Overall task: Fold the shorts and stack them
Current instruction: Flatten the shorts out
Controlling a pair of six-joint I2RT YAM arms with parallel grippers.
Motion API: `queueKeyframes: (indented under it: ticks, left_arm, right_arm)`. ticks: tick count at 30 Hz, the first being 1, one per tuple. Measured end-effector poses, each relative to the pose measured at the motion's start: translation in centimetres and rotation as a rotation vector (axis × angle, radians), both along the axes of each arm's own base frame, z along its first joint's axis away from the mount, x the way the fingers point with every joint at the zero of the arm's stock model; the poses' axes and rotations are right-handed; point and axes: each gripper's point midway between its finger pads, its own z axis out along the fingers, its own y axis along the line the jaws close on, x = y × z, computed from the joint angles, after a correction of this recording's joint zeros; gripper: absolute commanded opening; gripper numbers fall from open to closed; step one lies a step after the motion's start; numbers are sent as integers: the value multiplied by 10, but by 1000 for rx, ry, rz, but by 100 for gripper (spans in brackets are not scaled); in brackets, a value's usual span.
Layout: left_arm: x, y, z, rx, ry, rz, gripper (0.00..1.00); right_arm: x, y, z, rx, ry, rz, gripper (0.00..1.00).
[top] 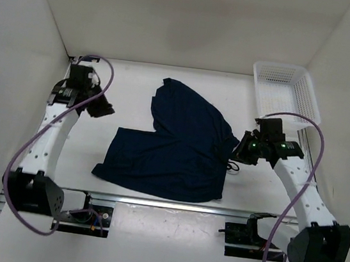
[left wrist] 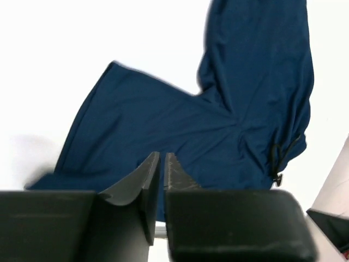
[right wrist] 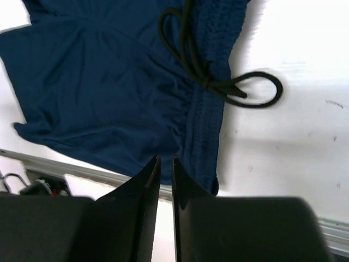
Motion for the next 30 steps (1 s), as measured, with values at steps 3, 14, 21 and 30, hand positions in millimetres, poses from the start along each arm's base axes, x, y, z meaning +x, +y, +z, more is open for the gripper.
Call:
queueKeyframes:
  ticks: [3, 14, 21, 30]
  left_arm:
    - [33, -26, -6, 34, 32, -110, 45]
    - [158, -113, -93, 169, 176, -345, 66]
    - [172, -125, -155, 184, 291, -373, 76]
    - [182, -130, -192, 149, 342, -381, 46]
  right_arm:
    - [6, 7, -20, -53, 67, 21, 12]
    - [117, 8, -26, -185, 82, 11, 56]
    - [172, -13, -61, -346, 141, -26, 67]
    - [170, -30, -90, -455, 222, -22, 60]
